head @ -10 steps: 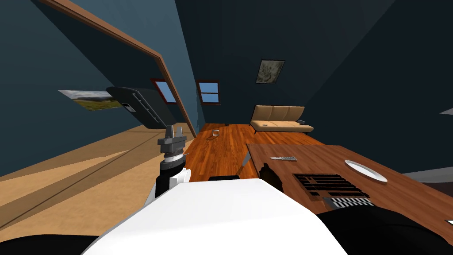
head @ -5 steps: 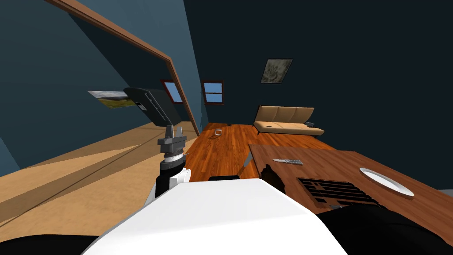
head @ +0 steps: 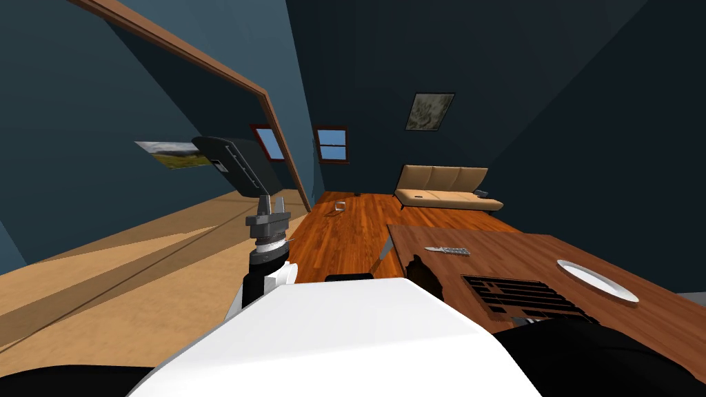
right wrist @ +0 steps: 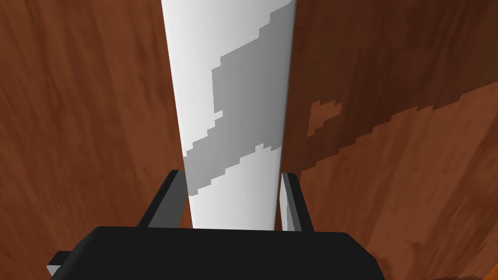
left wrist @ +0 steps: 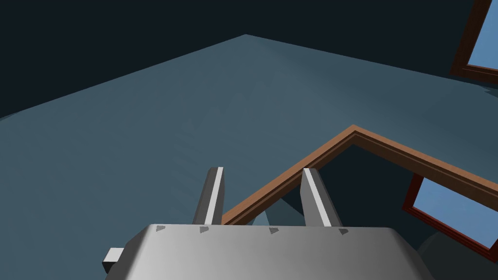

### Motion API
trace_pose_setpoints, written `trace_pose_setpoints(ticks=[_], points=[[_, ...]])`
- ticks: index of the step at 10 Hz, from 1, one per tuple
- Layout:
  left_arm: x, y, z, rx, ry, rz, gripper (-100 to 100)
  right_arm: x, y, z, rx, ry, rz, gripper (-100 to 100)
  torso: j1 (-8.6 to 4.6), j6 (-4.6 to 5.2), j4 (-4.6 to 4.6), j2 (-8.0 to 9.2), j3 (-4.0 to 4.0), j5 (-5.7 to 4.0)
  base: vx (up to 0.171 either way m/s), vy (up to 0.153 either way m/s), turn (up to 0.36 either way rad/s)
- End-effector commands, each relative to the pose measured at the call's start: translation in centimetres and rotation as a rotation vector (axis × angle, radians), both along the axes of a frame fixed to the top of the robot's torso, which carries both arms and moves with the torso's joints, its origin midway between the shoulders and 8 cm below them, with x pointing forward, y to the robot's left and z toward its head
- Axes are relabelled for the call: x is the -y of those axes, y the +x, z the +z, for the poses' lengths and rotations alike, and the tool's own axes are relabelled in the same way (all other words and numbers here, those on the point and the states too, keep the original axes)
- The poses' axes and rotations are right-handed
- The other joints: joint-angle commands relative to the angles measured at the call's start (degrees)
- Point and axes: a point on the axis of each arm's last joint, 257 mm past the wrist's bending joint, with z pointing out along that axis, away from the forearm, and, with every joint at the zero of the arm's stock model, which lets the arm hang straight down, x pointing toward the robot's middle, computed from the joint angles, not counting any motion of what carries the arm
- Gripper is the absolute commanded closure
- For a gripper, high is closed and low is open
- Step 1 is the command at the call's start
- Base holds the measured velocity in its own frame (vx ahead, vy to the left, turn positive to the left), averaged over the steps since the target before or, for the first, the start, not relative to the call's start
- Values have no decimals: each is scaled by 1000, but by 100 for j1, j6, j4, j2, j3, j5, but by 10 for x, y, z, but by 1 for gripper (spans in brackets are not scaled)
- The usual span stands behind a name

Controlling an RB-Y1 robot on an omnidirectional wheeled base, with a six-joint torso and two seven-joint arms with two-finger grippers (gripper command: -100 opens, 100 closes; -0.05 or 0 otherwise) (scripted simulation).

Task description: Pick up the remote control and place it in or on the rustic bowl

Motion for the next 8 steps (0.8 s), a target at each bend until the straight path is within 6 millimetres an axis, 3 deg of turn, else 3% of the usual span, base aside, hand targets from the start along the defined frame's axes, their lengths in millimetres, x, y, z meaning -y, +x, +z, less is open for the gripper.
trace_pose_setpoints(ticks=[1, 3, 4, 5, 7, 8], points=[[0, 0, 0, 0, 0, 0, 0, 0, 0, 0, 0, 0, 0, 100, 0, 0, 0, 0, 0, 0, 0, 0, 0], [0, 0, 0, 0, 0, 0, 0, 0, 0, 0, 0, 0, 0, 100, -2, 0, 0, 0, 0, 0, 0, 0, 0], [0, 0, 0, 0, 0, 0, 0, 0, 0, 0, 0, 0, 0, 0, -2, 0, 0, 0, 0, 0, 0, 0, 0], [0, 0, 0, 0, 0, 0, 0, 1, 23, -1, 42, 15, 0, 100, -2, 0, 0, 0, 0, 1, 43, -6, -281], [0, 0, 0, 0, 0, 0, 0, 2, 24, -1, 34, 12, 42, 100, 2, 0, -1, -18, -9, -2, 43, 9, -62], [0, 0, 0, 0, 0, 0, 0, 2, 46, -1, 77, 29, 26, 100, -1, -7, 1, -17, -7, -5, 50, 2, -219]])
